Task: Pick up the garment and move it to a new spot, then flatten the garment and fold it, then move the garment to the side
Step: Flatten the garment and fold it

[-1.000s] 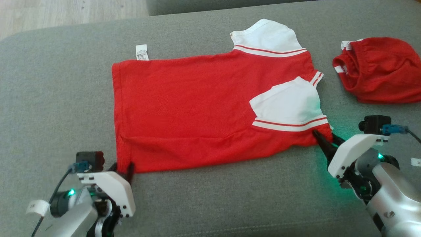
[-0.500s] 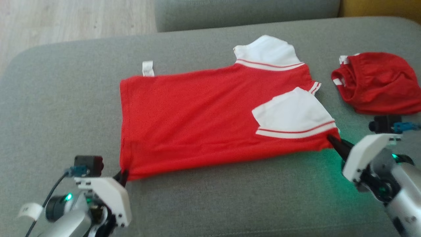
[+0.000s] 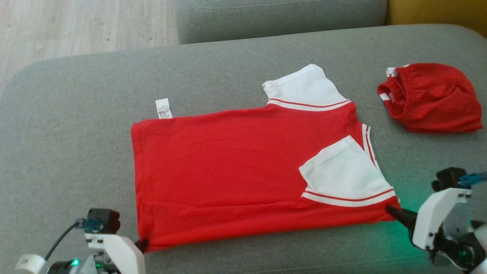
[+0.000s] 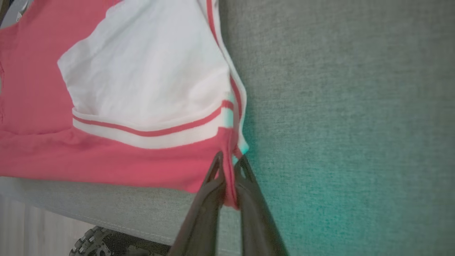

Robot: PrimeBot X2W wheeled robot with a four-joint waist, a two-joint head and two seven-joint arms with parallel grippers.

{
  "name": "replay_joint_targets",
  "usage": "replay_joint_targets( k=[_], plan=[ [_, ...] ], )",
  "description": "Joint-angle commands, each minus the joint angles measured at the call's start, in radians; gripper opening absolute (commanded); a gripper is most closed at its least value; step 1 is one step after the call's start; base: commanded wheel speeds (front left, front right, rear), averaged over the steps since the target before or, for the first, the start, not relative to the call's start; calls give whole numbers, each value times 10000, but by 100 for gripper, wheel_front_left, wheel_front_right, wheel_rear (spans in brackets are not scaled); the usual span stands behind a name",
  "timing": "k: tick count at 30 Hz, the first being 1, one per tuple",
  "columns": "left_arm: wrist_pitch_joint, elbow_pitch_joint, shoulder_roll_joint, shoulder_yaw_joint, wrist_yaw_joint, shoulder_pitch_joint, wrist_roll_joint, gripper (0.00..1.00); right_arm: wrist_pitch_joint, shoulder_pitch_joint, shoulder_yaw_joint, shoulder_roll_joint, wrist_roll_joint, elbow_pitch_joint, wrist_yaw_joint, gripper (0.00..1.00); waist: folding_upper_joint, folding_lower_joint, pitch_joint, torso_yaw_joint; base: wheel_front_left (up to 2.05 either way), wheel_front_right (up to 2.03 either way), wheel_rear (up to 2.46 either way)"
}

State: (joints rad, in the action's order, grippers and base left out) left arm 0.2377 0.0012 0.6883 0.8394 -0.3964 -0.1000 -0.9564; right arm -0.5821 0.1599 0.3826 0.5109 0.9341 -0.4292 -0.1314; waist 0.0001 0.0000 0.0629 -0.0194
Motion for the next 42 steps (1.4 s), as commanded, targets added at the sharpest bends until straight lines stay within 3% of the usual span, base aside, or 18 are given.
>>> replay_joint_targets(
  k=[1,2,3,4,8,14,19,25,28,34,42],
  plan=[
    [23,-215,430,-369,-68,-244,-45,0,31,14,-244,243,-201,265,7,80,-1,0,46,-22,0,0,0],
    [95,-210,435,-340,-62,-236,-72,29,-42,-56,-404,132,-339,273,7,100,-1,0,68,-29,0,0,0],
    [171,-204,437,-313,-42,-242,-100,82,-71,-108,-585,15,-476,287,7,100,-1,0,86,-32,0,0,0],
    [210,-202,436,-304,-28,-263,-113,100,-49,-137,-795,-111,-617,306,7,100,-1,0,100,-31,0,0,0],
    [204,-326,600,-432,19,-583,3,100,35,-165,-1466,-426,-1113,865,7,100,-1,0,183,1,0,0,0],
    [287,-879,1288,-991,125,-1851,449,100,685,410,-2688,-679,-1629,2546,7,100,-1,0,585,68,0,0,0],
    [892,-486,1327,-1157,852,-3518,614,100,941,1989,-2879,-1024,-2340,2799,7,100,-1,0,1419,163,0,0,0],
    [1876,1120,458,-923,2210,-5586,401,100,1111,4451,-2081,-1176,-2755,1532,7,100,-1,0,2366,442,0,0,0],
    [2172,1983,72,-713,2674,-6443,566,100,1254,5610,-1392,-1151,-2896,611,7,100,-1,0,2732,595,0,0,0],
    [2325,3271,-819,-480,3254,-7821,808,100,1365,7578,-17,-891,-2752,-1383,7,100,-1,0,3431,1077,0,0,0],
    [2347,4086,-1585,-242,3726,-8751,950,100,1010,9454,1234,-758,-2411,-3776,7,100,-1,0,4139,1616,0,0,0]
  ],
)
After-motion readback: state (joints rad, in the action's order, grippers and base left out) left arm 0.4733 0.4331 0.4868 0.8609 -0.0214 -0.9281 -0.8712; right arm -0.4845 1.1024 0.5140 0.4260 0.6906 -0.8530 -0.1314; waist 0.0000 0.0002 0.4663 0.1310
